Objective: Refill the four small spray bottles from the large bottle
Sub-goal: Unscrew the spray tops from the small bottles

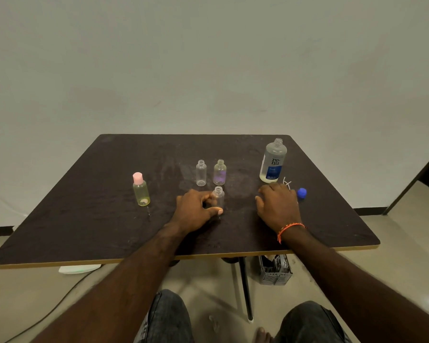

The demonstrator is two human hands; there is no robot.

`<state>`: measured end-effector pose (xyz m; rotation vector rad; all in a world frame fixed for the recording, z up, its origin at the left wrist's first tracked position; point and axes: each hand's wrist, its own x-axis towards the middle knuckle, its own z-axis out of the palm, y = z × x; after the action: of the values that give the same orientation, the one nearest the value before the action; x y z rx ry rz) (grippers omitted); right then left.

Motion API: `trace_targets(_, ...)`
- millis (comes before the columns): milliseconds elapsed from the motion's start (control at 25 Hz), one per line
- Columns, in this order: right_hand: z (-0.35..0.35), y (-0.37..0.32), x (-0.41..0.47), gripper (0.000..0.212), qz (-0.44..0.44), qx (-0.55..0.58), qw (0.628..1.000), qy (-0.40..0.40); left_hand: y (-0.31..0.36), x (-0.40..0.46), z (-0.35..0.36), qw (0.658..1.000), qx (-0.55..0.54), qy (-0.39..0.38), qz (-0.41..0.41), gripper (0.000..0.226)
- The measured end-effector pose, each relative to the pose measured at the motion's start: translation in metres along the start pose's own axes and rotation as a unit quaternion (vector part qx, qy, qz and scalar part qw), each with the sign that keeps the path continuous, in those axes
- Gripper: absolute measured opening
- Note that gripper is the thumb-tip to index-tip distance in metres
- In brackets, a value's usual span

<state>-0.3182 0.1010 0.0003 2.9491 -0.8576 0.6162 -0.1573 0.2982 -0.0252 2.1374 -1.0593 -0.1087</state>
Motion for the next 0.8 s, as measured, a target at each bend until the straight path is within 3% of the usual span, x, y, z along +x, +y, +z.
trace_targets(160, -0.005, -0.050, 0.001, 0.030, -0.113, 0.147, 0.979, -0.088, 0.004, -0.002, -0.005, 0.998, 0.052, 0.019, 0.008, 0.023)
trace_targets(400, 0.006, -0.104, 0.016, 0.038, -0.033, 0.293, 0.944, -0.146, -0.006, 0.007, -0.025, 0.989, 0.118, 0.048, -0.078, 0.020)
trace_targets(560, 0.019, -0.128, 0.035, 0.053, -0.033, 0.321, 0.926, -0.194, -0.008, 0.024, -0.032, 0.971, 0.171, 0.065, -0.154, 0.019)
trace_targets(800, 0.036, -0.141, 0.064, 0.058, -0.033, 0.332, 0.921, -0.200, -0.013, 0.060, -0.035, 0.957, 0.145, 0.082, -0.236, 0.016)
